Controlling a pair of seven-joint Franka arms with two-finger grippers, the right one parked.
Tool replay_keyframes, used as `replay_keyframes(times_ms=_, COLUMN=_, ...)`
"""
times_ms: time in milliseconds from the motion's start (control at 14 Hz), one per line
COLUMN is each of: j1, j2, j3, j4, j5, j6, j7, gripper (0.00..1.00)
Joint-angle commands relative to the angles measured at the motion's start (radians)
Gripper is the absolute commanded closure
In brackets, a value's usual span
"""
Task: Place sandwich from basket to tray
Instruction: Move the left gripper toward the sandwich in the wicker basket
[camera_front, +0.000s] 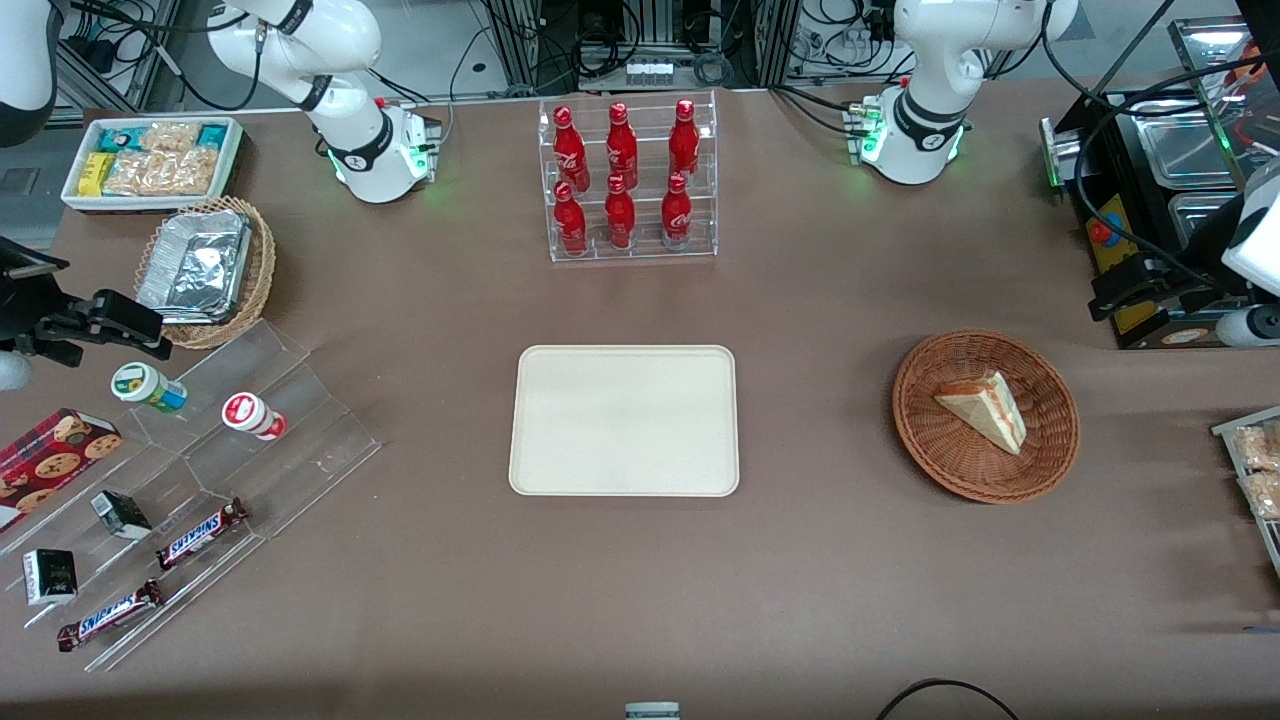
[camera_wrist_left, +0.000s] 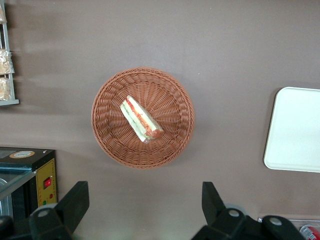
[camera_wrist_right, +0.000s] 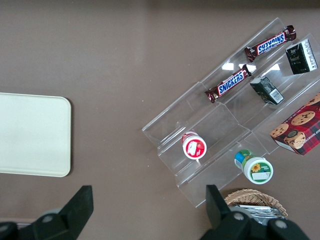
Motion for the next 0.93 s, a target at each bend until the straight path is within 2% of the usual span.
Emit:
replay_keyframes(times_ms=0, j1=0.004, j2=0.002, j3=-0.006, j4=0.007, j5=0.015, j6=0.006, j7=0.012, gripper=0.0)
replay_keyframes(times_ms=500, j1=0.006, j2=0.035, j3=-0.005, j4=0.006, j5=0.021, j6=0.024, j7=0.007, gripper=0.0)
replay_keyframes(times_ms=857, j1=0.121, j2=0.084, j3=-0.006, j4=-0.054, j5=0.021, j6=0.121, j7=-0.023, gripper=0.0)
